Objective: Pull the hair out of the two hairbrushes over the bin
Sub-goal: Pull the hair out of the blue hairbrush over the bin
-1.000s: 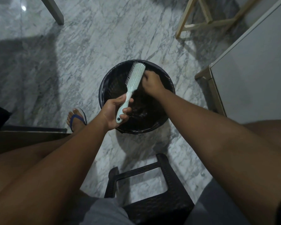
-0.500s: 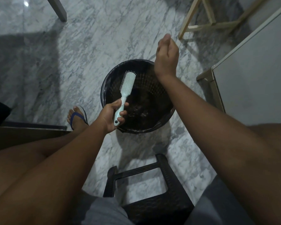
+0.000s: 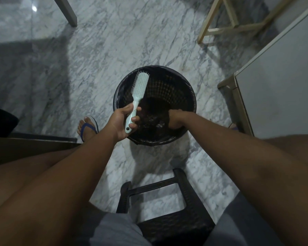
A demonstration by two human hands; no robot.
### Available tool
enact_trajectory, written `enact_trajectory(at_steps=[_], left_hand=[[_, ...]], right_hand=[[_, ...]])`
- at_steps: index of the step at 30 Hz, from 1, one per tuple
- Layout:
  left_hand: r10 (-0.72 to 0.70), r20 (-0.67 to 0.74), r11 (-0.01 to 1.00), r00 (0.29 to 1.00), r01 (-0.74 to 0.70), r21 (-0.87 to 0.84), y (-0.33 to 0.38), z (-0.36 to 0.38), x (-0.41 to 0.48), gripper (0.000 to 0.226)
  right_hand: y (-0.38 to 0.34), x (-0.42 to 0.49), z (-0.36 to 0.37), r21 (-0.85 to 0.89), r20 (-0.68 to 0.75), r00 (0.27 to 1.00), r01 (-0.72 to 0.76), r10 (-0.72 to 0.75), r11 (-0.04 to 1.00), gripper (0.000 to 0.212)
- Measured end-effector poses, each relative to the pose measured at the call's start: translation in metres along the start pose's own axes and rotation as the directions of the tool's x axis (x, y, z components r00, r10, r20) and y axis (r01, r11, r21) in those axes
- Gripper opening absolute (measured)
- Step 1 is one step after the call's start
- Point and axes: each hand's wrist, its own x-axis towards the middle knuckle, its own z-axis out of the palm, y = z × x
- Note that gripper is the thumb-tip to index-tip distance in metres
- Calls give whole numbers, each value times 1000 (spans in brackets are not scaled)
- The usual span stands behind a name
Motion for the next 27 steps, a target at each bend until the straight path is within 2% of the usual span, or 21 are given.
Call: enact_trajectory(at_steps=[2, 4, 5, 6, 7, 8, 9, 10, 13, 14, 18, 21, 23, 27], left_hand=[[-5, -3, 1000, 1000, 5, 6, 0, 1, 0, 26], [-6, 0, 1000, 1000, 6, 19, -1, 3, 1, 24], [-7, 1, 1000, 1000, 7, 26, -1, 4, 1, 23], [-10, 4, 999, 1000, 10, 34, -2, 5, 1, 22], [-16, 9, 999, 1000, 15, 40, -3, 7, 2, 22], [-23, 13, 999, 1000, 22, 46, -4, 8, 2, 23], [-30, 16, 998, 999, 29, 51, -5, 9, 3, 24], [-34, 19, 998, 999, 33, 55, -6, 11, 3, 24], [-25, 25, 999, 999, 24, 37, -9, 17, 3, 26], [-19, 24, 1000, 1000, 18, 20, -10, 18, 3, 28], [-12, 1, 1000, 1000, 12, -11, -13, 15, 3, 34], [-24, -5, 999, 1000, 23, -35, -17, 11, 4, 37], [-25, -10, 999, 1000, 25, -47, -20, 10, 5, 38], [-16, -12, 999, 1000, 15, -45, -22, 9, 6, 38]], right_hand=[[-1, 0, -7, 78, -17, 999, 32, -31, 996, 70], [-2, 3, -19, 232, -201, 975, 139, -93, 963, 74], [-3, 4, -25, 348, -309, 945, 215, -105, 912, 72], [-6, 6, -31, 495, -396, 915, 288, -83, 819, 72], [-11, 7, -38, 667, -436, 899, 341, -23, 663, 71], [-17, 6, -44, 803, -424, 905, 361, 30, 475, 69], [-23, 6, -48, 878, -379, 924, 342, 48, 333, 67], [-28, 8, -51, 895, -361, 932, 337, 32, 292, 64], [-38, 9, -53, 696, -473, 880, 398, -35, 598, 55], [-39, 11, -53, 639, -517, 856, 406, -26, 653, 55], [-40, 16, -58, 533, -606, 795, 377, 30, 758, 37], [-39, 13, -65, 531, -628, 778, 420, 9, 736, 30], [-40, 6, -74, 541, -673, 739, 458, 36, 705, 29], [-30, -6, -96, 582, -799, 545, 597, 255, 552, 22]])
